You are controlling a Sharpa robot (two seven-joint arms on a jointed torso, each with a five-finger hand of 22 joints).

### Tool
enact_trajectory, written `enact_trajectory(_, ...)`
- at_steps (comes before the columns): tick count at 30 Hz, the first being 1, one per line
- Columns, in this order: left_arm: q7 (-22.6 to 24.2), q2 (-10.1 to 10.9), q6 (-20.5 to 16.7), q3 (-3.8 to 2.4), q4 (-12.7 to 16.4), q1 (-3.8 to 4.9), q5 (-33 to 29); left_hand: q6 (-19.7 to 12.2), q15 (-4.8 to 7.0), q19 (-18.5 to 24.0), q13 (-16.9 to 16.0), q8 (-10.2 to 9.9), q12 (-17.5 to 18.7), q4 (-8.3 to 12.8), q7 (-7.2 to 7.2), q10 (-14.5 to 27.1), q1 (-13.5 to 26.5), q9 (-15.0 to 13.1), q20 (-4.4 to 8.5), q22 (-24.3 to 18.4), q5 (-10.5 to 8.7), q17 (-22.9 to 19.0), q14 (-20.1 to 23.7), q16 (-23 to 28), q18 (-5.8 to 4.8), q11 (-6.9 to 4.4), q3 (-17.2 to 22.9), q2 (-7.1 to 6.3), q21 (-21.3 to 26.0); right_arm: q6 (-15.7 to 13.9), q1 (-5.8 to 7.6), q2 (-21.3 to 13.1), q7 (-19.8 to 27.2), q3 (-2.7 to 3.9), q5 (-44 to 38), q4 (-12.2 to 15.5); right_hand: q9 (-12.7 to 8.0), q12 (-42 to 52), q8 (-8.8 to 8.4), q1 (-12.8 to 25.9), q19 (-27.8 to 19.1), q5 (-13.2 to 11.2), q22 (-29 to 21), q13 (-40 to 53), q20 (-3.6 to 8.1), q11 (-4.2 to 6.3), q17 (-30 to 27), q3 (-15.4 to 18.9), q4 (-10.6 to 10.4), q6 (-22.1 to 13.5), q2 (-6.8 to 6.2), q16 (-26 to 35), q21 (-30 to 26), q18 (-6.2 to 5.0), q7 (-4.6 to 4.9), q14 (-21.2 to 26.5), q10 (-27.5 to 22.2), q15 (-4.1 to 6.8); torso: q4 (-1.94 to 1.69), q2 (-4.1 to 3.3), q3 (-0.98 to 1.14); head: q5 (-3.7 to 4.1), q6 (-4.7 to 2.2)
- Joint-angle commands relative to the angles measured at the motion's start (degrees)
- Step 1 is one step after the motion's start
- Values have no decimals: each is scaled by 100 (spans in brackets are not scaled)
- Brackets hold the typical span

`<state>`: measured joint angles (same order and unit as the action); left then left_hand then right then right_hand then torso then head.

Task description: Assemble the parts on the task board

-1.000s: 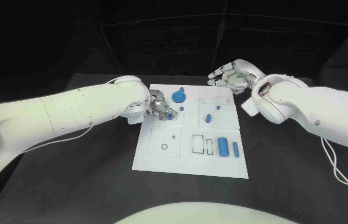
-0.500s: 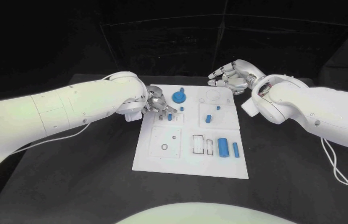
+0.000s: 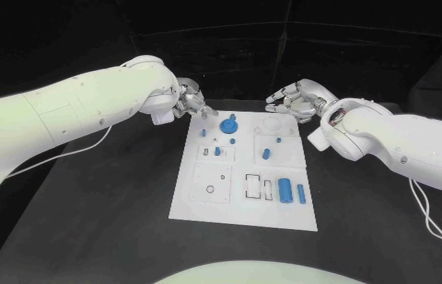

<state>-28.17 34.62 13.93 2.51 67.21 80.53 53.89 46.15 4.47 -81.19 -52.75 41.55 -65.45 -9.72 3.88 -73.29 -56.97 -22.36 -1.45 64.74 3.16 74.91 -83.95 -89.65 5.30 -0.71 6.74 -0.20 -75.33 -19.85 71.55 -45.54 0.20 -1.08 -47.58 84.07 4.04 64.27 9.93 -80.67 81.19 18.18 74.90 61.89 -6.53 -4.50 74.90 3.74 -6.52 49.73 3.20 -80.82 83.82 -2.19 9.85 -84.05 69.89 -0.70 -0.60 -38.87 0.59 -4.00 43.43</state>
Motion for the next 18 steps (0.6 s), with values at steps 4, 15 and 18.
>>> enact_trajectory(4,29,-305,692,21,-616,13,105,-24,-44,7,21,-67,-7,-12,27,5,-89,52,-59,20,-16,1509,-605,-35,-25,46,-87,44,30,26,12,9,18,3,-9,-2,-10,-35,29,-9,-52,-30,192,-4,-4,-13,203,29,-6,-30,11,38,-25,-91,-6,-285,-41,48,32,-22,-25,-30,-30)
enact_trajectory(15,77,-784,885,42,-1573,-135,330,18,-51,1,14,-85,-22,-27,28,5,-118,83,-70,37,-16,1509,-605,-35,-25,50,-132,90,21,26,11,30,39,4,-9,0,-10,-38,30,-12,-54,-26,188,-7,-3,-12,204,28,-6,-31,16,38,-27,-91,-7,-286,-43,48,39,-33,-30,-71,-36)
enact_trajectory(18,110,-870,915,42,-1727,-166,425,33,-51,0,13,-87,-26,-25,26,5,-134,90,-72,41,-16,1509,-605,-35,-26,49,-144,100,19,29,11,36,42,4,-10,-2,-10,-38,30,-12,-54,-26,188,-7,-3,-12,204,28,-6,-31,16,38,-27,-91,-7,-286,-43,48,42,-34,-32,-78,-46)
